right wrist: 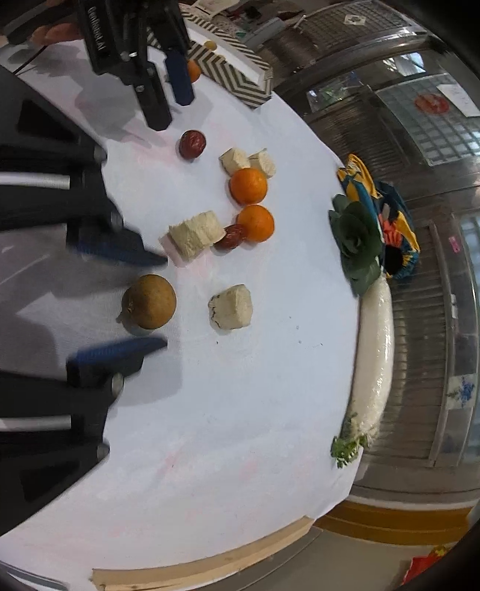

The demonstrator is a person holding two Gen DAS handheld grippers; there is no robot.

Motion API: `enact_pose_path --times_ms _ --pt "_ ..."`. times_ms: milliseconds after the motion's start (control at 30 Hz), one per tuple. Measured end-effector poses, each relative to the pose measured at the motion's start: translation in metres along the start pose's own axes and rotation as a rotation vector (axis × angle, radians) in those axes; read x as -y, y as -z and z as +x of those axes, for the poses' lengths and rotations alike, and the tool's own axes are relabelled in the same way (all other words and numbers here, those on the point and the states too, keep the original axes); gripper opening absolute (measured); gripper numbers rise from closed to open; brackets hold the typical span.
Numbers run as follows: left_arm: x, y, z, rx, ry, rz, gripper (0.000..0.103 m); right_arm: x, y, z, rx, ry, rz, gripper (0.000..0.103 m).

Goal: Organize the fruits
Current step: 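Grasp another round brown fruit with the right tool, then grasp the red dried date with the left tool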

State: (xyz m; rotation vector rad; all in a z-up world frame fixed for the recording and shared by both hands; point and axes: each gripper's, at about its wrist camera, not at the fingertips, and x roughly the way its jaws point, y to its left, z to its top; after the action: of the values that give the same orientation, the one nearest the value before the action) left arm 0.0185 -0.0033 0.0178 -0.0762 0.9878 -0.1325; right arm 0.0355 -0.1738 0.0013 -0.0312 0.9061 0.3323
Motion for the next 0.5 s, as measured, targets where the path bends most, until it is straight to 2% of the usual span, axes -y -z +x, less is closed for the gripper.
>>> enact_pose_path --times_ms 333,500 --pt "0.003 -0.015 0.016 -0.007 -0.012 -0.023 0.059 0.006 0.003 -0.005 0.019 -0.046 0.023 0.028" --pt "0.008 -0.019 0.022 0.006 -0.031 0.013 0.059 0.006 0.003 -0.004 0.016 -0.061 0.022 0.028"
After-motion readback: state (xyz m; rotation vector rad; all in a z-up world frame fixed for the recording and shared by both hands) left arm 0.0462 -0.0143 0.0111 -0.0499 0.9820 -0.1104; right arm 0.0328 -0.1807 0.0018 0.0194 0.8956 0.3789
